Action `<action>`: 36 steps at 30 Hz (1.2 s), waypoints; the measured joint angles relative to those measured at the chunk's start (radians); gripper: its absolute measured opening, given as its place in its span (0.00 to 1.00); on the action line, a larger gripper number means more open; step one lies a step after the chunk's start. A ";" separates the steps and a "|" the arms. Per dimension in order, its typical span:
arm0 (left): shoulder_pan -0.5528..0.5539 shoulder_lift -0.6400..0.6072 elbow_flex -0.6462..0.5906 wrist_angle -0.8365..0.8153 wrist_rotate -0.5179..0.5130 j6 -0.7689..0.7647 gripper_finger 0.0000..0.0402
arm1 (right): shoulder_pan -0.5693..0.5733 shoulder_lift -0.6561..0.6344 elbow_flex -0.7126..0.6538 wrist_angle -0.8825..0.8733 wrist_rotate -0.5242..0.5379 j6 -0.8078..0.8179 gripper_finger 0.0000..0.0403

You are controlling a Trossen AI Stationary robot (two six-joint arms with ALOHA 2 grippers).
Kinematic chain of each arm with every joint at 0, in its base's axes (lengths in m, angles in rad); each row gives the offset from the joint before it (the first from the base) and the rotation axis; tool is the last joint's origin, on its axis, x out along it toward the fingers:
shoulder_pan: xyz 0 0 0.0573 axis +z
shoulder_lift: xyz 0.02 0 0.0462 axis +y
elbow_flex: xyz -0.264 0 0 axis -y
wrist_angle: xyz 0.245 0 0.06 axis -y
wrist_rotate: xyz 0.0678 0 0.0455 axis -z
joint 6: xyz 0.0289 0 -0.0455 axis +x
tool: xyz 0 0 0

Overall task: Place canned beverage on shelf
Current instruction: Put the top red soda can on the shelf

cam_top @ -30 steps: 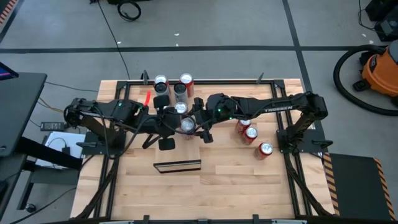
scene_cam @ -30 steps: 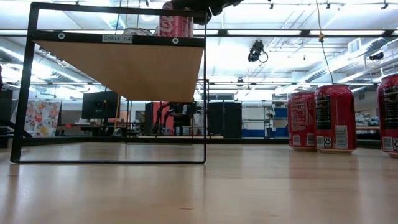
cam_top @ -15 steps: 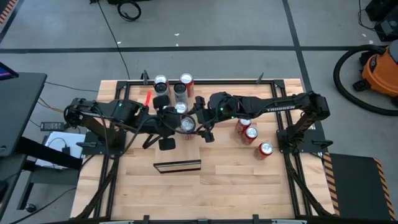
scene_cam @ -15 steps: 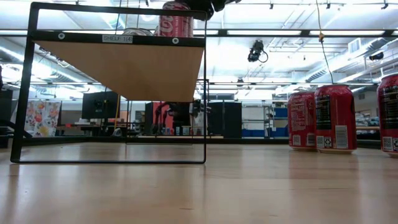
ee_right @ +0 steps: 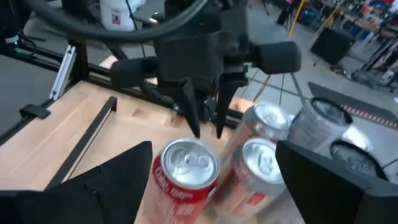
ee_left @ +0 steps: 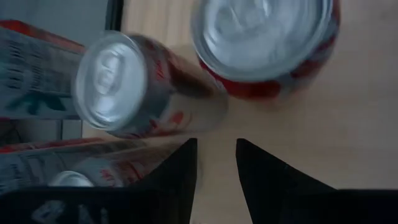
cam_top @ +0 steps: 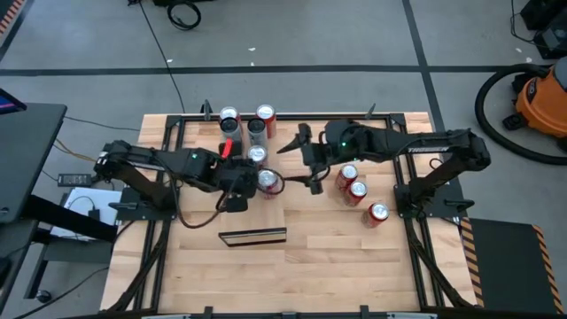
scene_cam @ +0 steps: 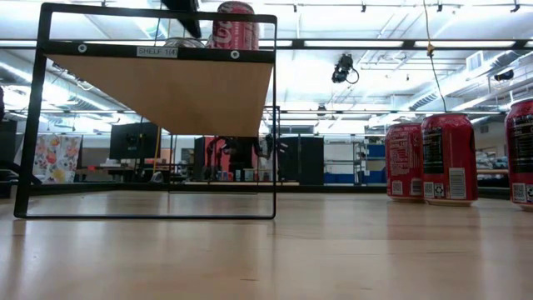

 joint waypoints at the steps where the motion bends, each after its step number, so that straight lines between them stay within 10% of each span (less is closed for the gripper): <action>1: 0.000 0.000 -0.014 0.001 0.000 0.006 0.30 | 0.000 -0.007 -0.012 -0.003 0.000 0.010 0.87; 36: 0.076 -0.001 -0.083 0.177 -0.039 0.118 0.30 | 0.063 0.007 -0.285 0.113 -0.032 0.139 0.87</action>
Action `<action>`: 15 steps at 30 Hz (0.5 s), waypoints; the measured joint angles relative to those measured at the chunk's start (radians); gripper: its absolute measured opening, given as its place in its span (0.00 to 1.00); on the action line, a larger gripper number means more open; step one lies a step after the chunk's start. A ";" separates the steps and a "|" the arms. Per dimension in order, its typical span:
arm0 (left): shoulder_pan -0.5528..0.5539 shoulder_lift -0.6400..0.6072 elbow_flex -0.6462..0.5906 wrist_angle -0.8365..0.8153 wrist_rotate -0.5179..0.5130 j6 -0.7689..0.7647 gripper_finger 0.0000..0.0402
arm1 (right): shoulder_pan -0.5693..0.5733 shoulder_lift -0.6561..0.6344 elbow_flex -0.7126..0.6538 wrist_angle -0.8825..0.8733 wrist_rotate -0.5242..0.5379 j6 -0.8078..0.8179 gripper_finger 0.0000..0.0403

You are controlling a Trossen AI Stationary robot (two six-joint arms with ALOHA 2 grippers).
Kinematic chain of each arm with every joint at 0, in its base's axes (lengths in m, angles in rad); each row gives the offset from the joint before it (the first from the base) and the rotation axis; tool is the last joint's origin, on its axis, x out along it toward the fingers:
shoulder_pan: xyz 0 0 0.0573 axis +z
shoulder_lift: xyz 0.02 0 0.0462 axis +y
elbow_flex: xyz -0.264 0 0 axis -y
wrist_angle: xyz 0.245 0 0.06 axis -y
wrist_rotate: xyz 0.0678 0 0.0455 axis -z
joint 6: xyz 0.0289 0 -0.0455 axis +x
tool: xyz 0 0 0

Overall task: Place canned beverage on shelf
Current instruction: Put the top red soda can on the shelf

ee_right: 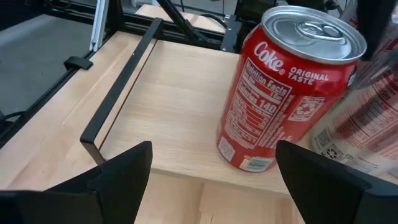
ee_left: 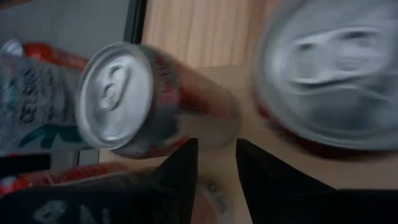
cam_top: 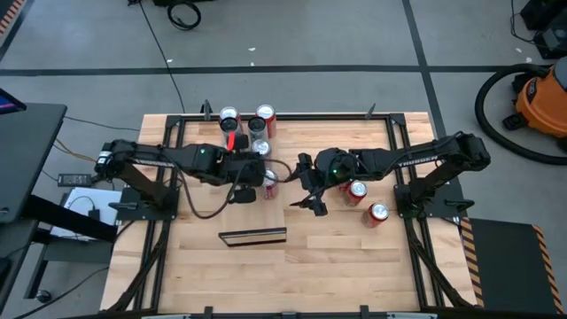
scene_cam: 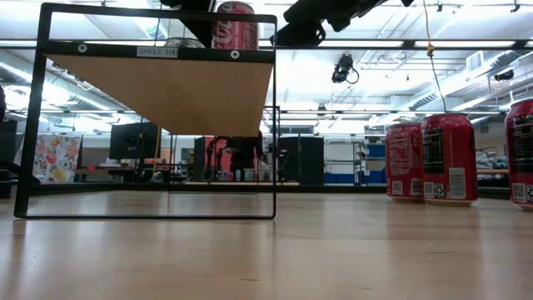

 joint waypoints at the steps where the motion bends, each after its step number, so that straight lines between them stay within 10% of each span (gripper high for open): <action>1: -0.010 -0.002 0.000 0.000 0.000 0.005 0.30 | 0.000 0.000 0.000 0.000 0.000 0.000 0.87; 15: -0.122 -0.024 0.177 -0.164 -0.001 -0.093 0.30 | -0.021 0.118 0.001 0.167 -0.004 -0.005 0.87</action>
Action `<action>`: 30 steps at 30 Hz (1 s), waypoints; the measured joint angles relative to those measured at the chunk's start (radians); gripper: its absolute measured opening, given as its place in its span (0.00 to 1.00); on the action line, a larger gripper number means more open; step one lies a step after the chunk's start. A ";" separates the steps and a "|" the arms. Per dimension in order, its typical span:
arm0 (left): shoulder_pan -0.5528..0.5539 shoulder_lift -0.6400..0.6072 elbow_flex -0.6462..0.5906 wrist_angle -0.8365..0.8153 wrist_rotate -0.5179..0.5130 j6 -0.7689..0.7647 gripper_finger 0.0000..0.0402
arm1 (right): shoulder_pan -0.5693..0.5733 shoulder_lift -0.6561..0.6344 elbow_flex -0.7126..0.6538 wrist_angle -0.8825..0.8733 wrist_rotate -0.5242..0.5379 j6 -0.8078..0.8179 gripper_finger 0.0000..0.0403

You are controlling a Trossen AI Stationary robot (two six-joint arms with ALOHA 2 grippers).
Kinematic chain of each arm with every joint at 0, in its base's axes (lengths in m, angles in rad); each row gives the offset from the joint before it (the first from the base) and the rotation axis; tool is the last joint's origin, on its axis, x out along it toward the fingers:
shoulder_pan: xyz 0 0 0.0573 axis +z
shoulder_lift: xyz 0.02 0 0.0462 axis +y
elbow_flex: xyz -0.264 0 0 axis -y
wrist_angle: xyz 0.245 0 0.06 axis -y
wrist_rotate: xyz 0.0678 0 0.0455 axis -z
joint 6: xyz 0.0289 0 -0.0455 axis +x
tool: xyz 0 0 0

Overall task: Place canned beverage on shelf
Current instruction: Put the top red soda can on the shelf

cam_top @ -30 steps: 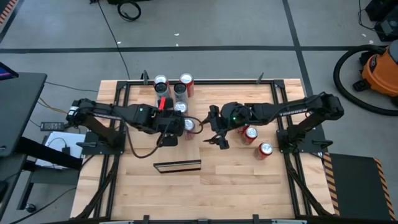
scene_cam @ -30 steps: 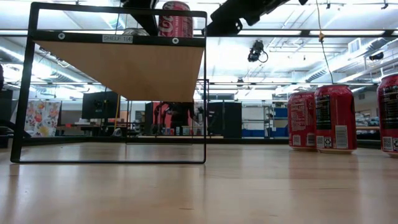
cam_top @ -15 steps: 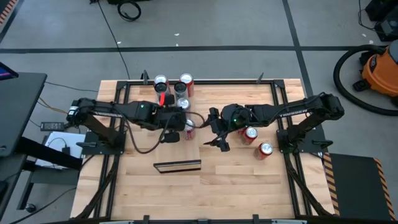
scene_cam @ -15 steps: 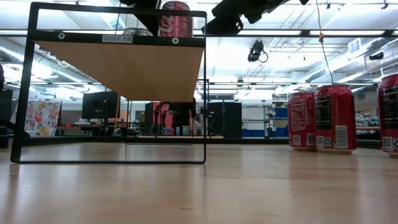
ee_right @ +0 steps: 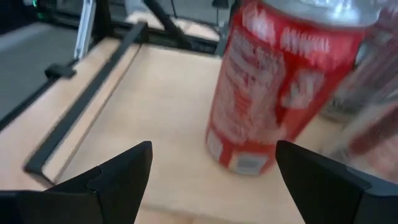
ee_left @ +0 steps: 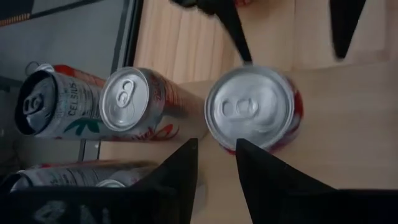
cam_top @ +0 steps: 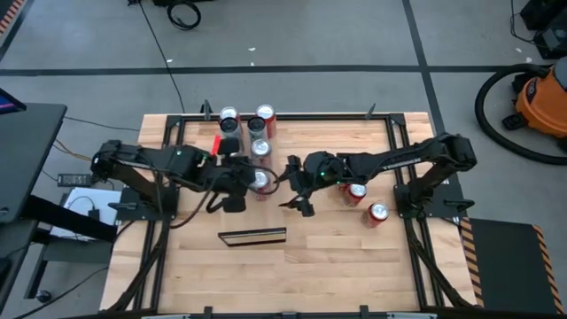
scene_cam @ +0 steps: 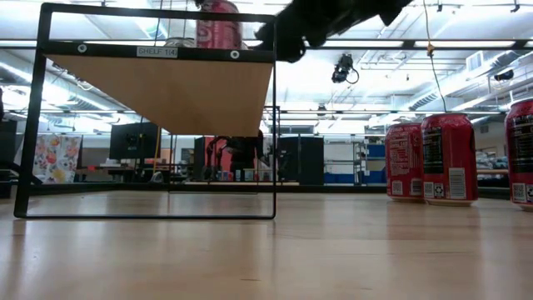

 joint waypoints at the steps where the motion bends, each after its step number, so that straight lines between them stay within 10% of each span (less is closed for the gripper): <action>1: -0.006 0.001 0.010 0.000 0.000 -0.002 0.30 | 0.000 0.008 -0.001 0.002 -0.001 -0.002 0.87; 11: -0.033 0.001 0.036 0.008 0.000 -0.004 0.30 | 0.000 0.082 0.000 0.156 -0.023 0.001 0.87; 30: -0.026 0.102 0.035 0.083 0.031 0.060 0.30 | 0.000 -0.085 0.000 -0.186 0.031 0.005 0.87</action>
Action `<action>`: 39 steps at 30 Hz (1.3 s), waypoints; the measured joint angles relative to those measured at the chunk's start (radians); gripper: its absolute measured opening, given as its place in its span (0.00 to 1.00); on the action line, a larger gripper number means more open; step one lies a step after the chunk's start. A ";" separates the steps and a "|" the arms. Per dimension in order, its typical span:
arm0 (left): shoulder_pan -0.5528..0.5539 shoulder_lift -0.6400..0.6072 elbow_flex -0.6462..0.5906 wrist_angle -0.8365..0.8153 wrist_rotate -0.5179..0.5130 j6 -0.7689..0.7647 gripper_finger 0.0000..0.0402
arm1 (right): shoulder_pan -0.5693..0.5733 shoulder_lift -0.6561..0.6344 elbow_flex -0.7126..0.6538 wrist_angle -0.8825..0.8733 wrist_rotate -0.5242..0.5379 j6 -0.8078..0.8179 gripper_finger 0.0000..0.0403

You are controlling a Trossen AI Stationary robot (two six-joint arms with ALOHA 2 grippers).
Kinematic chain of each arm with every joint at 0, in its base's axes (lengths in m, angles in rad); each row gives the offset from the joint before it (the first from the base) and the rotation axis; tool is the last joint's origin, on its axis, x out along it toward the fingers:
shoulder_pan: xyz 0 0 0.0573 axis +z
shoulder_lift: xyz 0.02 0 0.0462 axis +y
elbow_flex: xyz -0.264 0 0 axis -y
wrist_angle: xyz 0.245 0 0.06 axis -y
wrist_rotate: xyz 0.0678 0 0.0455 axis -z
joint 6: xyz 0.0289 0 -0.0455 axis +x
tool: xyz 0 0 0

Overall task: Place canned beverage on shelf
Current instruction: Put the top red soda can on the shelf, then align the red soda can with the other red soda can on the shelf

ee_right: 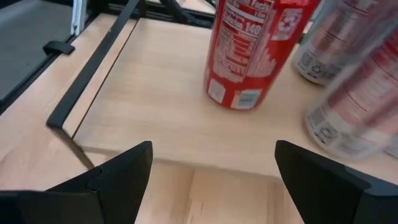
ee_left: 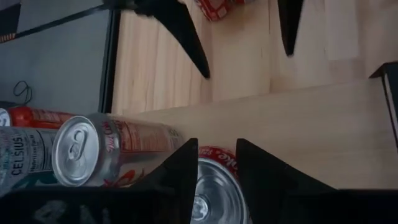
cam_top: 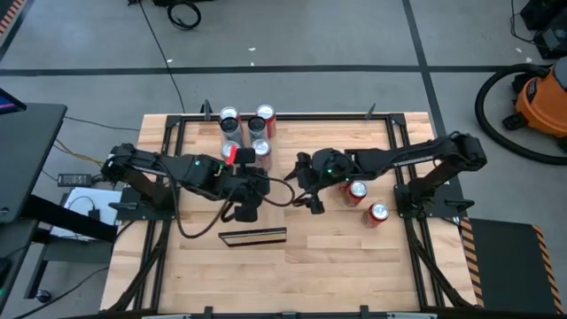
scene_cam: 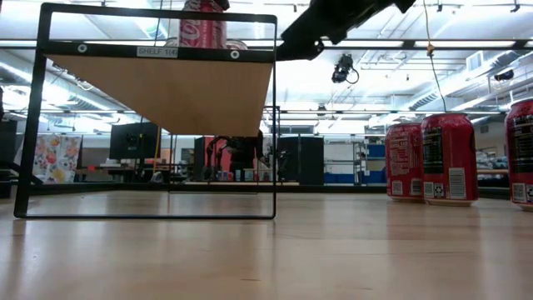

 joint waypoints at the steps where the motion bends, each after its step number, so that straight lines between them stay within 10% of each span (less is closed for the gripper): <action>1: 0.005 0.002 0.000 -0.001 0.000 0.002 0.30 | 0.000 -0.010 0.000 -0.014 0.002 0.000 0.87; 27: 0.039 0.008 0.000 -0.225 -0.141 -0.059 0.30 | 0.049 -0.288 0.000 -0.280 0.216 0.018 0.87; 39: 0.001 0.008 0.000 -0.075 -0.142 0.038 0.30 | 0.050 -0.298 0.000 -0.457 0.245 0.084 0.87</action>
